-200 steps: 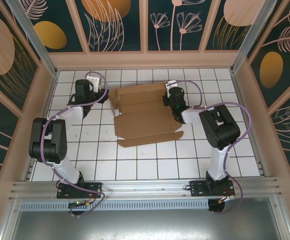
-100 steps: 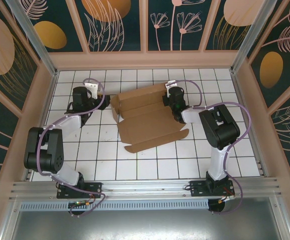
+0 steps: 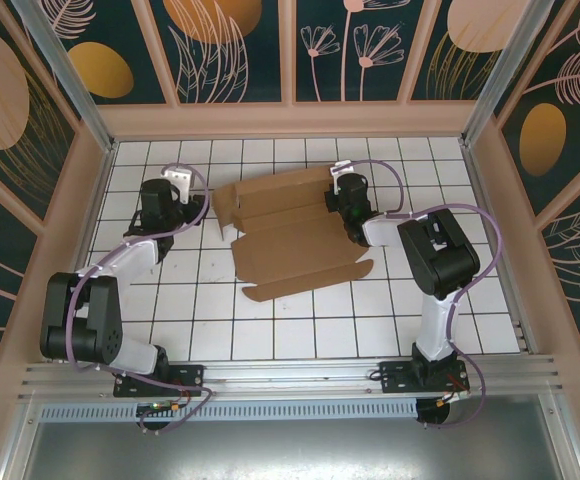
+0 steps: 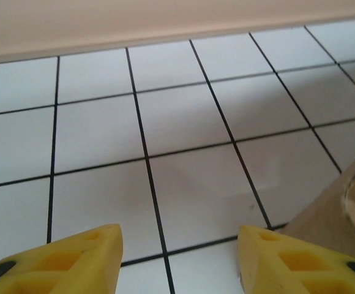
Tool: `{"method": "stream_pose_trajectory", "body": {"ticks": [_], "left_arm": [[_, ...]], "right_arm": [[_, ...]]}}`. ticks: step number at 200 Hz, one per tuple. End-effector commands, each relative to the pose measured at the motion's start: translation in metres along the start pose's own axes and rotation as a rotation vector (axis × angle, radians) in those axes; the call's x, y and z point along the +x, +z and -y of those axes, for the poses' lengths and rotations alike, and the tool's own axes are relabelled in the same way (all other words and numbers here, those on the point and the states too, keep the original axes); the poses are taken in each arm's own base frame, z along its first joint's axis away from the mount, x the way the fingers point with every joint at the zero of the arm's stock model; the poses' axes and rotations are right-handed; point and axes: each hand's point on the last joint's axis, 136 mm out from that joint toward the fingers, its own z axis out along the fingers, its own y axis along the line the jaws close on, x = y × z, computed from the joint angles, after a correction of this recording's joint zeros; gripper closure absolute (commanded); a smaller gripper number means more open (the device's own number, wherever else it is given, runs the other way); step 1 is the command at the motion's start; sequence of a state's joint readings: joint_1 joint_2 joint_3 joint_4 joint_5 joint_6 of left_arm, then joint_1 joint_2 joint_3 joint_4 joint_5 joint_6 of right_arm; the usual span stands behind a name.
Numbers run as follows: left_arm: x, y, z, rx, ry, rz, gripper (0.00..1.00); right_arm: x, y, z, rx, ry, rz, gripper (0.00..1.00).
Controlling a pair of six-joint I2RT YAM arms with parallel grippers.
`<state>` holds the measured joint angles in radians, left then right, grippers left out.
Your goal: Fold the paper box
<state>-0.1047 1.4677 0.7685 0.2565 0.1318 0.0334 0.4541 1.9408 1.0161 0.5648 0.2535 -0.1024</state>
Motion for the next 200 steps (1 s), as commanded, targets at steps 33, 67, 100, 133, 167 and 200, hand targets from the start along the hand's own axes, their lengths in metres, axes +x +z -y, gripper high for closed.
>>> {"method": "stream_pose_trajectory", "body": {"ticks": [33,67,100,133,167,200], "left_arm": [[0.011,0.001,0.025,0.144,0.164,-0.013,0.48],[0.009,0.004,0.038,0.226,0.202,-0.027,0.47],[0.002,0.005,0.045,0.271,0.229,0.001,0.47],[-0.009,0.005,0.054,0.321,0.232,0.041,0.48],[-0.011,0.007,0.061,0.347,0.233,0.071,0.51],[-0.008,0.012,0.076,0.309,0.290,0.085,0.50]], "right_arm": [[0.044,0.017,-0.023,-0.093,-0.084,-0.213,0.97],[0.043,0.020,-0.030,-0.147,-0.078,-0.281,0.98],[0.044,0.021,-0.033,-0.166,-0.076,-0.290,0.98],[0.045,0.021,-0.035,-0.171,-0.079,-0.289,0.98],[0.042,0.019,-0.036,-0.171,-0.079,-0.273,0.98],[0.038,0.013,-0.038,-0.160,-0.083,-0.236,0.98]]}}
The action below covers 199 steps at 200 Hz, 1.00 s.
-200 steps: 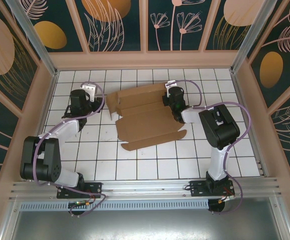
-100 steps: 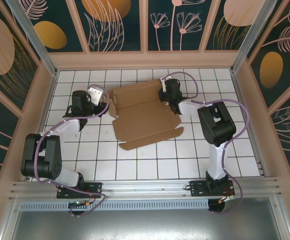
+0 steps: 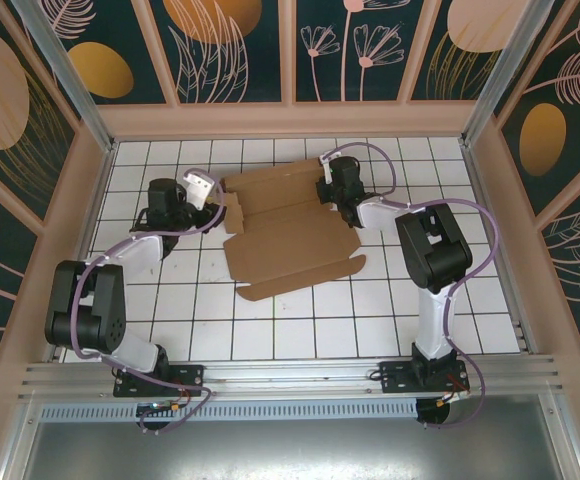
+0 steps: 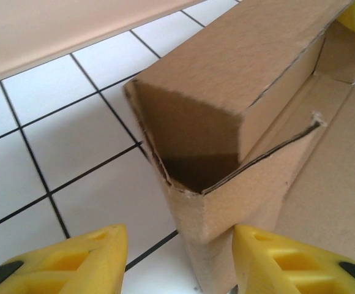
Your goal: Fold the paper box
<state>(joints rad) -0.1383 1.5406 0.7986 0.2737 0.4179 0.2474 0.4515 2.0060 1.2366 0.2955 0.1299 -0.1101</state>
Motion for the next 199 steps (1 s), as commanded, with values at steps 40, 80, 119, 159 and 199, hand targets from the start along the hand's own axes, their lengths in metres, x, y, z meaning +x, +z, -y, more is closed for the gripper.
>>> {"method": "stream_pose_trajectory", "body": {"ticks": [40,80,119,159,199], "left_arm": [[-0.010,0.016,0.001,-0.136,0.062,0.048,0.52],[0.000,0.021,0.000,-0.170,0.058,0.027,0.52],[0.003,0.029,-0.002,-0.178,0.034,-0.029,0.53],[0.014,0.031,-0.007,-0.234,-0.051,-0.117,0.59],[0.018,0.034,-0.007,-0.270,-0.197,-0.138,0.71]], "right_arm": [[0.046,-0.008,-0.012,-0.011,-0.056,-0.066,0.99],[0.046,-0.010,-0.012,-0.001,-0.065,-0.053,1.00],[0.048,-0.009,-0.013,0.000,-0.070,-0.050,1.00],[0.048,-0.010,-0.012,-0.001,-0.072,-0.041,1.00],[0.048,-0.010,-0.015,-0.015,-0.075,-0.020,1.00]]}}
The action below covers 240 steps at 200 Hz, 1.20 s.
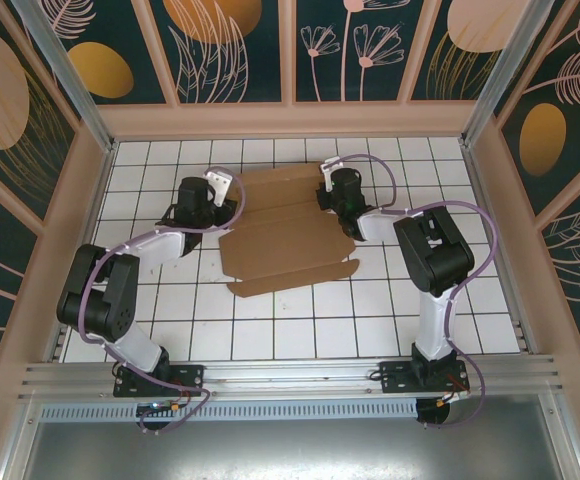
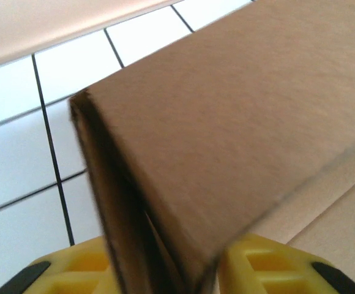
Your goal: Fold the paper box
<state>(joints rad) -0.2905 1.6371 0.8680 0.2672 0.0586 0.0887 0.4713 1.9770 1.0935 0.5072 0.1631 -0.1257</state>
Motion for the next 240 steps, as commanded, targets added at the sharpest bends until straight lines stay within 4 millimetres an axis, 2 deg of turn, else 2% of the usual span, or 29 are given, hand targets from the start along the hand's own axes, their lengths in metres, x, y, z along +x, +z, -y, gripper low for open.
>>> {"method": "stream_pose_trajectory", "body": {"ticks": [1,21,52,80,116,144,146,152,170,193,240], "left_arm": [[0.011,0.004,-0.005,-0.049,-0.110,-0.058,0.72],[0.013,0.006,-0.002,-0.071,-0.127,-0.072,0.76],[0.016,0.010,0.007,-0.081,-0.172,-0.083,0.69],[0.028,0.015,0.004,-0.141,-0.221,-0.101,0.69],[0.033,0.013,-0.005,-0.195,-0.258,-0.073,0.68],[0.035,0.012,-0.012,-0.239,-0.276,-0.067,0.77],[0.042,0.016,-0.013,-0.247,-0.276,-0.086,0.78],[0.046,0.017,-0.015,-0.262,-0.284,-0.092,0.82],[0.047,0.016,-0.023,-0.310,-0.314,-0.082,0.93],[0.048,0.015,-0.028,-0.369,-0.334,-0.076,0.99],[0.051,0.014,-0.036,-0.506,-0.338,-0.097,1.00]], "right_arm": [[0.043,-0.004,-0.011,-0.038,-0.063,-0.117,1.00],[0.041,-0.005,-0.011,-0.038,-0.062,-0.109,1.00],[0.042,-0.004,-0.012,-0.043,-0.062,-0.108,1.00],[0.041,-0.004,-0.012,-0.044,-0.061,-0.107,1.00],[0.041,-0.004,-0.012,-0.041,-0.061,-0.107,1.00],[0.040,-0.004,-0.011,-0.041,-0.059,-0.103,1.00],[0.041,-0.004,-0.011,-0.040,-0.058,-0.104,1.00],[0.042,-0.004,-0.011,-0.040,-0.059,-0.106,1.00],[0.041,-0.006,-0.011,-0.038,-0.059,-0.103,1.00],[0.039,-0.007,-0.011,-0.024,-0.060,-0.096,1.00],[0.037,-0.009,-0.006,0.011,-0.051,-0.085,1.00]]}}
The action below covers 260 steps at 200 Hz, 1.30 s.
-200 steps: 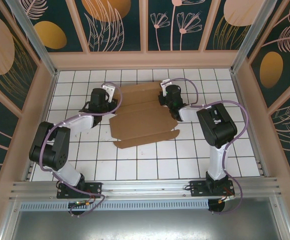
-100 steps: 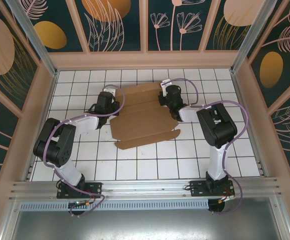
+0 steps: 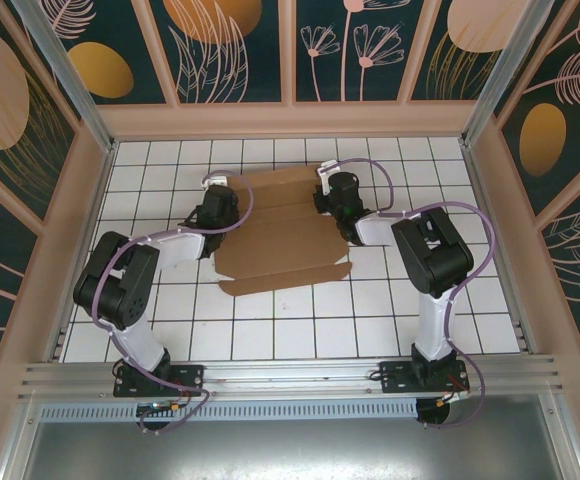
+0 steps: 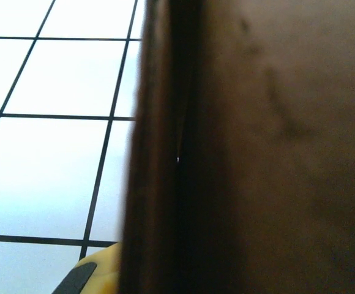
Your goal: Fold the paper box
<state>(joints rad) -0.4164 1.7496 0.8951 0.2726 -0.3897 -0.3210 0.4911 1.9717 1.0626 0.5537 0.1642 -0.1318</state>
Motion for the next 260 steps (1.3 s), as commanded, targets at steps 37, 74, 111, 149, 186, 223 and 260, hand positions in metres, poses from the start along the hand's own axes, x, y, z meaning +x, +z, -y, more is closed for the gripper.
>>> {"method": "stream_pose_trajectory", "body": {"ticks": [37,74,111,149,186,223,260], "left_arm": [[0.019,0.002,-0.044,-0.276,-0.057,-0.036,1.00],[0.016,0.002,-0.050,-0.342,-0.111,-0.020,1.00],[0.017,-0.001,-0.059,-0.470,-0.133,0.001,1.00],[0.035,0.003,-0.045,-0.314,-0.188,0.014,0.93],[0.023,-0.002,-0.032,-0.203,-0.213,0.079,0.63],[0.017,-0.002,-0.036,-0.218,-0.226,0.105,0.62],[0.020,-0.001,-0.037,-0.215,-0.246,0.118,0.81]], "right_arm": [[0.035,-0.006,0.010,0.060,-0.030,-0.111,1.00],[0.031,-0.006,0.013,0.098,-0.020,-0.104,1.00],[0.031,-0.005,0.014,0.120,-0.026,-0.108,1.00],[0.032,-0.004,0.010,0.099,-0.031,-0.109,1.00],[0.033,-0.004,0.008,0.087,-0.033,-0.106,1.00],[0.032,-0.005,0.007,0.080,-0.034,-0.100,1.00],[0.031,-0.005,0.006,0.076,-0.036,-0.099,1.00]]}}
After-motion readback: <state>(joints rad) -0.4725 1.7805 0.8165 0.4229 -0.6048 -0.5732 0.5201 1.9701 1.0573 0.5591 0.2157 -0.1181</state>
